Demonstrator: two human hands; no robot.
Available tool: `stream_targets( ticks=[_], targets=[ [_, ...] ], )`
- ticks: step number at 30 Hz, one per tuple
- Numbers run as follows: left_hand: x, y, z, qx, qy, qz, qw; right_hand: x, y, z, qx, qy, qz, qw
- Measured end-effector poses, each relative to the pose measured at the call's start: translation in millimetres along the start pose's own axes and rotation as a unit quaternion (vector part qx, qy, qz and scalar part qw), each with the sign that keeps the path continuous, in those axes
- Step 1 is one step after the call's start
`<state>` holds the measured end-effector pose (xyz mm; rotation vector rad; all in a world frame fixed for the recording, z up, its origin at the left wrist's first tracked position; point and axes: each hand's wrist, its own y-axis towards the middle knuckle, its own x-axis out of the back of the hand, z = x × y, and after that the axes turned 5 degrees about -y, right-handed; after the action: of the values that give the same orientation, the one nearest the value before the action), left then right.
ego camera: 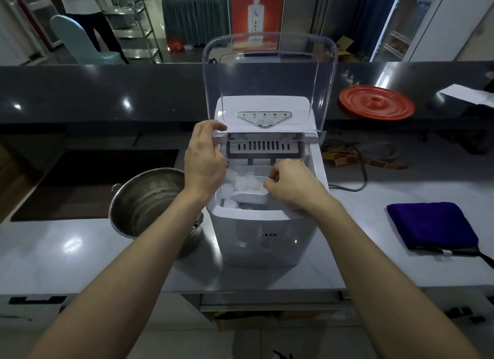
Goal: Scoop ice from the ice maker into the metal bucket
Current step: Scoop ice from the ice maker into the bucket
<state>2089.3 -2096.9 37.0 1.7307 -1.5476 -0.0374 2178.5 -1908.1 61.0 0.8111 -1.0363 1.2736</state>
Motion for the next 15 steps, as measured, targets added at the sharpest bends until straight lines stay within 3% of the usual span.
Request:
stream_targets(
  ticks=[15],
  targets=[
    [2.7, -0.9, -1.7, 0.002, -0.013, 0.003, 1.000, 0.0, -3.9, 3.8, -0.037, 0.059, -0.072, 0.995]
  ],
)
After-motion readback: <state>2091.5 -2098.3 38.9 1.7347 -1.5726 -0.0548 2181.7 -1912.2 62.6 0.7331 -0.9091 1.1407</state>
